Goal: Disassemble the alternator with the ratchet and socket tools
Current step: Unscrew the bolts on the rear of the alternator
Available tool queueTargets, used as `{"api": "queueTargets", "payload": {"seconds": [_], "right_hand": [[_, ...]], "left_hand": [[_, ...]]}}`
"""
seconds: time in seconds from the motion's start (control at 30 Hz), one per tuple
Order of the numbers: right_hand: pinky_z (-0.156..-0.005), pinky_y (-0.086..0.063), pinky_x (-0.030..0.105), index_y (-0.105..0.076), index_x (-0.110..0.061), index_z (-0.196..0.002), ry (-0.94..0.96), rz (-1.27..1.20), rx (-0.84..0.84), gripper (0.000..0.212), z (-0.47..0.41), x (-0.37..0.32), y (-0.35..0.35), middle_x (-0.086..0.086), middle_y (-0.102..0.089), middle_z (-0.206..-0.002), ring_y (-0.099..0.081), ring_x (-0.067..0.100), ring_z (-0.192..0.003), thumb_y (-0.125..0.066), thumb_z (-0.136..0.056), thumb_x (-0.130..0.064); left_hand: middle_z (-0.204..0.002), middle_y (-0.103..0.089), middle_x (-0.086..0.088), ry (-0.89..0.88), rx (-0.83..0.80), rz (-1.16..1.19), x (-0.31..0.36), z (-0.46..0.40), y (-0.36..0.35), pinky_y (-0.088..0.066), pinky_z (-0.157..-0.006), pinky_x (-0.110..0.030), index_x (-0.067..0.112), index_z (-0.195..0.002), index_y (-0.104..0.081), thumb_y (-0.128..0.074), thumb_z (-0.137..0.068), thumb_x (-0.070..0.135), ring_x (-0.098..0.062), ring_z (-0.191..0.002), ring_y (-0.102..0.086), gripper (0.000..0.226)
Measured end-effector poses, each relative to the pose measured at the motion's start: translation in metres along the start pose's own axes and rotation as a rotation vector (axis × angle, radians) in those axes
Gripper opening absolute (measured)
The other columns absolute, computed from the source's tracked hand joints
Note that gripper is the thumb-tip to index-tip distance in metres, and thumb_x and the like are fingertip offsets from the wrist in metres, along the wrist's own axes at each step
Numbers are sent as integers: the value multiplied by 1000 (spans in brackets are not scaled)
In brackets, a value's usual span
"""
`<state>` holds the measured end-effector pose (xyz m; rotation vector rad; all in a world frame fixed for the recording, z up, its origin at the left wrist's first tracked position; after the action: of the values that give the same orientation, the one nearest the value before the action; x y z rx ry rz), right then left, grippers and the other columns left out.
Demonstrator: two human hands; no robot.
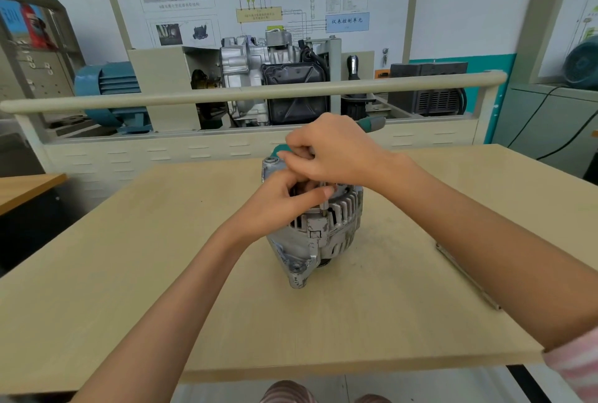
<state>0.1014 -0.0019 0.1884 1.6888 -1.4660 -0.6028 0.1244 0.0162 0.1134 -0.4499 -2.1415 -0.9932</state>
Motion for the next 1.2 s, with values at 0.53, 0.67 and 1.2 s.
{"api": "queueTargets", "payload": {"seconds": [0.53, 0.67, 1.2], "right_hand": [[-44, -18, 25, -29, -13, -56, -344, 361, 44, 41, 6, 17, 7, 0, -29, -53, -29, 18, -44, -46, -92, -22], [-48, -22, 27, -30, -18, -56, -111, 159, 24, 42, 3, 10, 3, -5, -31, -52, -37, 17, -52, -47, -91, -33], [-43, -14, 26, -29, -13, -54, -414, 390, 65, 44, 7, 16, 6, 1, -28, -52, -25, 17, -43, -43, -93, -25]], "left_hand": [[-49, -33, 14, 19, 74, -2, 0, -4, -3, -26, -50, -18, 29, -56, -45, -69, -81, 13, -2, -48, -30, 38], [-59, -35, 9, 5, 37, -10, 1, -2, -3, -29, -52, -16, 15, -66, -45, -65, -87, 18, -3, -52, -33, 29], [-48, -42, 17, 13, 128, -20, -5, -4, 0, -31, -52, -16, 24, -65, -48, -69, -80, 12, 0, -50, -37, 28]]}}
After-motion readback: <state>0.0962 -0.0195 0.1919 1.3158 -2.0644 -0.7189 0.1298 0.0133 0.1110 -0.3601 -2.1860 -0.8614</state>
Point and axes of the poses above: each hand's wrist, its own z-axis away from the middle knuckle, its own y-axis out of the back of the hand, x = y × z, the point moved 10 cm from there along -z, towards the middle knuckle
